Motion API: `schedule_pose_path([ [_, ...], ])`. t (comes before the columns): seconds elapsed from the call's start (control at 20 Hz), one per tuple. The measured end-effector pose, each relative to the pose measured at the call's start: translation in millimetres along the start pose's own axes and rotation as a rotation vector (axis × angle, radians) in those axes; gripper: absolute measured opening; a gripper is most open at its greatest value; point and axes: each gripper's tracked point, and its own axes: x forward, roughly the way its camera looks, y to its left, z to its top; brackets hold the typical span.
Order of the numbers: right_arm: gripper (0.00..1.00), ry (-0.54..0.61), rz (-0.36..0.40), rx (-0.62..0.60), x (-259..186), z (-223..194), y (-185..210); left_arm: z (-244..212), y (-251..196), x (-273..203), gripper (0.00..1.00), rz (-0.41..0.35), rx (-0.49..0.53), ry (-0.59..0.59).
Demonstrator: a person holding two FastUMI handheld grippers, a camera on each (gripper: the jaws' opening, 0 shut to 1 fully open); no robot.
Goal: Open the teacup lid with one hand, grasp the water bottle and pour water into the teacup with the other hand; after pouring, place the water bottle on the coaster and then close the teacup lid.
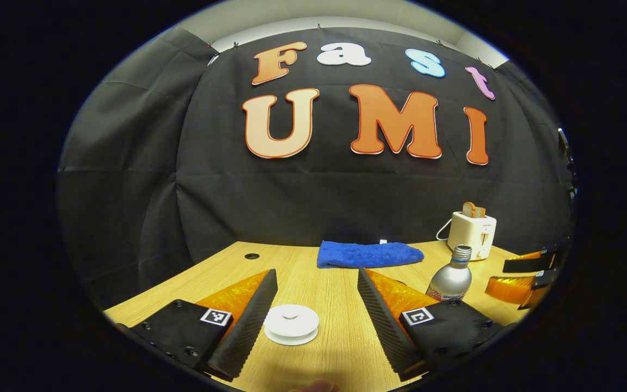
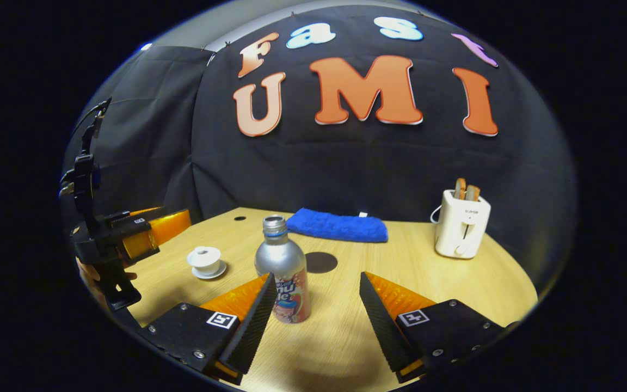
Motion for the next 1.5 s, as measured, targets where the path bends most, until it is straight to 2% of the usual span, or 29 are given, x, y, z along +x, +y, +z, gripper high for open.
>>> schedule_pose_path([
  [0.25, 0.92, -0.119, -0.078, -0.038, -21.3, 39.9, -18.8, 22.9, -3.6, -19.5, 0.98, 0.014, 0.0, -0.047],
  [0.3, 0.92, -0.139, -0.087, -0.046, -25.6, 47.3, -20.7, 27.9, -3.7, -24.0, 1.0, 0.017, 0.001, -0.055],
  [0.35, 0.92, -0.158, -0.095, -0.048, -28.4, 54.1, -20.9, 31.6, -3.6, -28.0, 0.98, 0.02, -0.005, -0.064],
  [0.6, 0.92, -0.245, -0.146, -0.042, -44.4, 76.4, -29.9, 33.4, -7.1, -40.3, 0.98, 0.014, -0.019, -0.077],
  [0.8, 0.92, -0.253, -0.172, -0.03, -47.0, 77.6, -37.3, 39.5, -7.7, -48.0, 0.98, 0.019, -0.014, -0.094],
  [0.85, 0.92, -0.254, -0.173, -0.025, -46.7, 78.4, -37.8, 40.3, -9.7, -49.0, 0.94, 0.012, -0.016, -0.101],
  [1.05, 0.92, -0.244, -0.185, -0.03, -45.8, 76.3, -41.6, 36.1, -7.2, -47.0, 0.97, 0.011, -0.029, -0.095],
  [1.1, 0.92, -0.239, -0.188, -0.033, -44.8, 74.3, -41.5, 36.2, -7.3, -46.4, 0.94, 0.011, -0.031, -0.095],
  [1.15, 0.92, -0.237, -0.191, -0.036, -44.7, 73.8, -42.0, 35.3, -7.2, -46.0, 1.0, 0.014, -0.03, -0.095],
  [1.2, 0.92, -0.236, -0.193, -0.039, -44.4, 73.8, -42.5, 35.5, -7.1, -46.2, 0.94, 0.015, -0.027, -0.094],
  [1.25, 0.92, -0.237, -0.194, -0.041, -44.1, 73.3, -42.0, 35.3, -7.7, -45.9, 0.97, 0.014, -0.023, -0.093],
  [1.5, 0.92, -0.236, -0.201, -0.045, -41.7, 72.2, -42.9, 39.3, -11.3, -48.8, 0.95, 0.003, -0.01, -0.101],
])
